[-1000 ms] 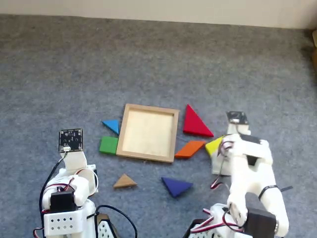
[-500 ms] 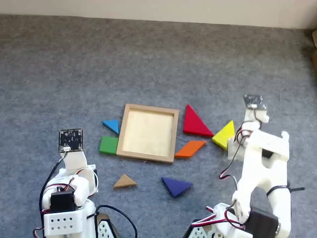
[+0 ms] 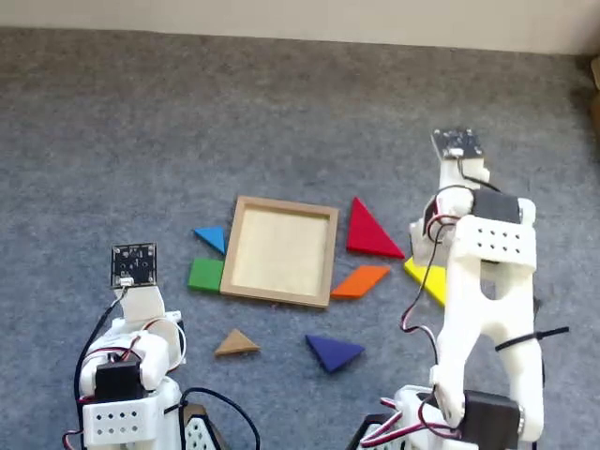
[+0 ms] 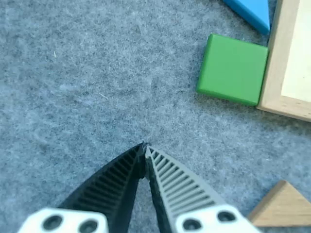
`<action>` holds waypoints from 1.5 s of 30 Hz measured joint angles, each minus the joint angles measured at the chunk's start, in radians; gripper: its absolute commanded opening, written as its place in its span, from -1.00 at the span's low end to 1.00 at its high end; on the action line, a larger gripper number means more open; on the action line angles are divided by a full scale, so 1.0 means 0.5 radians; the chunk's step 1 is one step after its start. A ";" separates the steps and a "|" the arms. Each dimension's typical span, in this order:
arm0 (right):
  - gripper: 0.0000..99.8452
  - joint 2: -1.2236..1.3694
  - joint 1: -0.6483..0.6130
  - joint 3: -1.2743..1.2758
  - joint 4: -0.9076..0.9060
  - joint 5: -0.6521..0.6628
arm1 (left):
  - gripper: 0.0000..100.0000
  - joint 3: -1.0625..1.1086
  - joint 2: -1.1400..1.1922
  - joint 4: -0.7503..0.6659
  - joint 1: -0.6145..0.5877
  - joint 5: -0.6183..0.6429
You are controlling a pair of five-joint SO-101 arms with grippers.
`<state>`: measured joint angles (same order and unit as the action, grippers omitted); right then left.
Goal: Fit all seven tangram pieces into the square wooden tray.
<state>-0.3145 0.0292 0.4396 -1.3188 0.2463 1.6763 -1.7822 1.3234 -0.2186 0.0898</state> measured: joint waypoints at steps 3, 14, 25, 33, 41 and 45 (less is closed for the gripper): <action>-0.29 0.175 -0.055 0.000 0.077 -0.110 | -0.99 0.000 0.000 0.000 0.000 0.000; -0.29 0.881 -0.126 -0.270 0.144 -0.252 | -0.99 0.000 0.000 0.000 0.000 0.000; -0.29 1.120 -0.123 -0.344 0.258 -0.252 | -0.99 0.000 0.000 0.000 0.000 0.000; -0.29 1.166 -0.123 -0.344 0.298 -0.252 | -0.99 0.000 0.000 0.000 0.000 0.000; -0.29 1.166 -0.061 -0.344 0.396 -0.365 | -0.99 0.000 0.000 0.000 0.000 0.000; -0.29 1.166 -0.061 -0.344 0.396 -0.377 | -0.99 0.000 0.000 0.000 0.000 0.000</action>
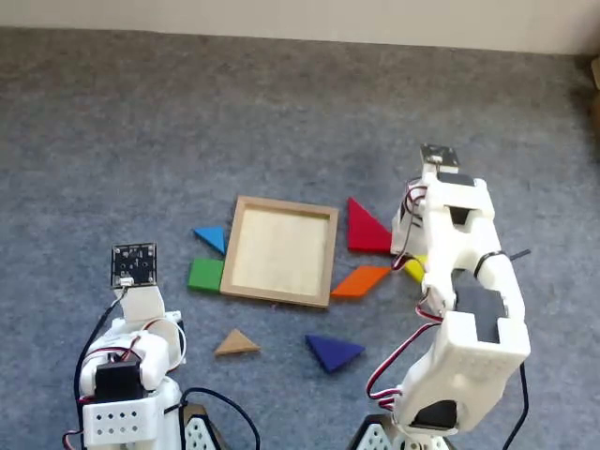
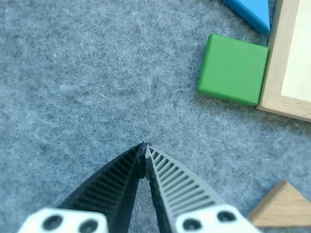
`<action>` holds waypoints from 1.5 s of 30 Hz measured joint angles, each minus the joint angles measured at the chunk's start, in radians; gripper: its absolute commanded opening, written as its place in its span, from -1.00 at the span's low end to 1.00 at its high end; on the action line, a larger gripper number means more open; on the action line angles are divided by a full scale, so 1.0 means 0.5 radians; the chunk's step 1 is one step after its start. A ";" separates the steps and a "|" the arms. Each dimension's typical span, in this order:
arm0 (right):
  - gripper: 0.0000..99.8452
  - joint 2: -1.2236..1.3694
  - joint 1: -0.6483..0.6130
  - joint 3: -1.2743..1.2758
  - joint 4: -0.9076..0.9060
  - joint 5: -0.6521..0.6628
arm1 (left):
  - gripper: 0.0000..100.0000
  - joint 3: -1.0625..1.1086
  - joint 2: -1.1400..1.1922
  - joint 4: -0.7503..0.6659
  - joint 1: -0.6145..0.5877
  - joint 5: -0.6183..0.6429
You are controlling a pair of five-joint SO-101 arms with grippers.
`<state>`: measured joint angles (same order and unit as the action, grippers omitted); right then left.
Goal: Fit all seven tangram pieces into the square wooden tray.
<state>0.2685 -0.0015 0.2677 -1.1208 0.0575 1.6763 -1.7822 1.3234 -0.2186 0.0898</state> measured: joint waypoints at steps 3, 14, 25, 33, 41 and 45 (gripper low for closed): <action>-0.29 0.000 0.000 0.000 0.000 0.000 | -0.99 0.000 0.000 0.000 0.000 0.000; -0.29 0.000 -0.092 0.000 -0.110 0.000 | -0.99 0.000 0.000 0.000 0.000 0.000; -0.29 0.000 -0.092 0.000 -0.120 -0.003 | -0.99 0.000 0.000 0.000 0.000 0.000; -0.42 0.000 -0.034 0.000 -0.120 -0.003 | -0.99 0.000 0.000 0.000 0.000 0.000; -0.47 0.000 -0.037 0.000 -0.120 -0.003 | -0.99 0.000 0.000 0.000 0.000 0.000; -0.58 0.000 -0.037 0.000 -0.120 0.015 | -0.99 0.000 0.000 0.000 0.000 0.000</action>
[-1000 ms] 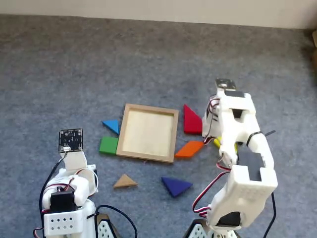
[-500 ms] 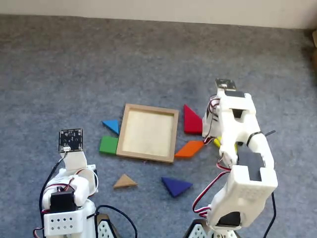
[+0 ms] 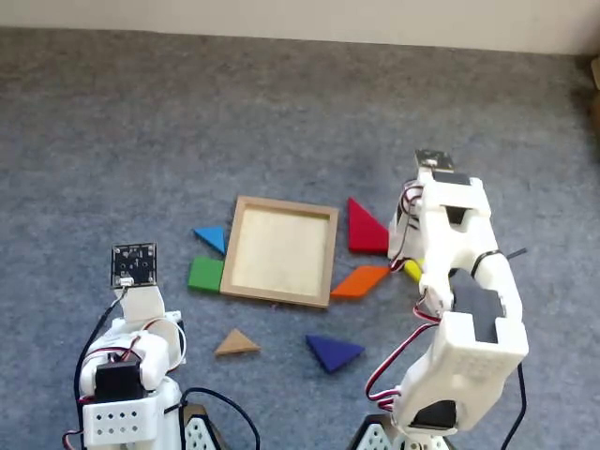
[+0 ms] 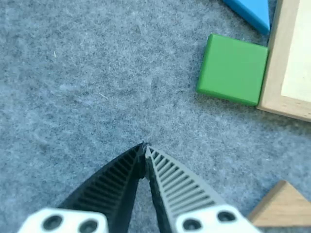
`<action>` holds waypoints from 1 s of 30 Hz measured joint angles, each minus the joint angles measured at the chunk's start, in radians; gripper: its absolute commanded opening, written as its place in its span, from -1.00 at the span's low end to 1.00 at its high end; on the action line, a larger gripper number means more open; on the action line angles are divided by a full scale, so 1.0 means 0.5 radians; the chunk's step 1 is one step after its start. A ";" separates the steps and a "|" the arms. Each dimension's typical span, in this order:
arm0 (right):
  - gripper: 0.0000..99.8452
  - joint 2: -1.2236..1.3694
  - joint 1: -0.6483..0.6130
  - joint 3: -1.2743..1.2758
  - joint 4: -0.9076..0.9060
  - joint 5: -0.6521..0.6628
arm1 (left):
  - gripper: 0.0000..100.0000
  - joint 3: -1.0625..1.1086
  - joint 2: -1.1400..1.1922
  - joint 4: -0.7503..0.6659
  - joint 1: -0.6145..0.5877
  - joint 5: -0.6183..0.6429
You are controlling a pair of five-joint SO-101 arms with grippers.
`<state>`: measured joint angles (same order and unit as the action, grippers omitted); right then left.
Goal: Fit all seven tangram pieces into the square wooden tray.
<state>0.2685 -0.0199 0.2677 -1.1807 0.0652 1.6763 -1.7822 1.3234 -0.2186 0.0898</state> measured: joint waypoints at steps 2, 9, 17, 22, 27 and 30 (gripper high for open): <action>-0.62 0.000 0.003 0.000 -0.009 0.034 | -0.99 0.000 0.000 0.000 0.000 0.000; -0.62 0.000 0.003 0.000 -0.021 0.058 | -0.99 0.000 0.000 0.000 0.000 0.000; -0.62 -0.003 0.000 -0.058 -0.224 0.061 | -0.99 0.000 0.000 0.000 0.000 0.000; -0.62 -0.193 0.003 -0.077 -0.249 0.061 | -0.99 0.000 0.000 0.000 0.000 0.000; -0.62 -0.448 0.000 -0.040 -0.255 0.061 | -0.99 0.000 0.000 0.000 0.000 0.000; -0.62 -0.586 -0.037 0.043 -0.264 0.064 | -0.99 0.000 0.000 0.000 0.000 0.000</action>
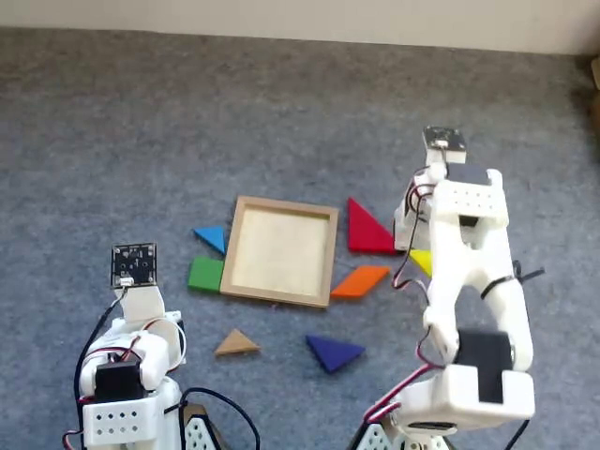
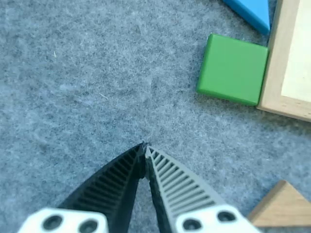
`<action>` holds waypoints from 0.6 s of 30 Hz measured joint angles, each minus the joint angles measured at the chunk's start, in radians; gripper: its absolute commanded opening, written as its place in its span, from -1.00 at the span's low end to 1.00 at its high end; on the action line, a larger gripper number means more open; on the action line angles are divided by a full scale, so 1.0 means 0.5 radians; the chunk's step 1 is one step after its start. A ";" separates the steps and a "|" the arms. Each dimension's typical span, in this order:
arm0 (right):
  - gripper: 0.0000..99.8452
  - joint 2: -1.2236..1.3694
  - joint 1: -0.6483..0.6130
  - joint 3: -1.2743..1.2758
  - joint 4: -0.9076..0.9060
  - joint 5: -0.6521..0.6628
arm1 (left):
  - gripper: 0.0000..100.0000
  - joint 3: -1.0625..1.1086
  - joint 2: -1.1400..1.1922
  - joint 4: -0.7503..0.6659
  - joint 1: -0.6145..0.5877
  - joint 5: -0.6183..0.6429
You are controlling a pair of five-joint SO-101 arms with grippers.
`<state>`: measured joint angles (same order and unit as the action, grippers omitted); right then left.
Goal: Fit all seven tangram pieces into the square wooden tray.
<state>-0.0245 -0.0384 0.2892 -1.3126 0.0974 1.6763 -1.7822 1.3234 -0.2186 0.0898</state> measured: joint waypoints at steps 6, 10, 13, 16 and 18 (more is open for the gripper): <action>-0.62 -0.212 -0.270 0.015 -0.206 -0.040 | -0.99 0.000 0.000 0.000 0.000 0.000; -0.62 -0.249 -0.522 0.015 -0.267 -0.249 | -0.99 0.000 0.000 0.000 0.000 0.000; -0.62 -0.252 -0.706 0.015 -0.267 -0.390 | -0.99 0.000 0.000 0.000 0.000 0.000; -0.62 -0.252 -0.838 0.015 -0.224 -0.509 | -0.99 0.000 0.000 0.000 0.000 0.000; -0.62 -0.252 -0.896 0.015 -0.163 -0.595 | -0.99 0.000 0.000 0.000 0.000 0.000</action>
<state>-0.1504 -0.4864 0.2969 -1.3940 -0.2002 1.6763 -1.7822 1.3234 -0.2186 0.0898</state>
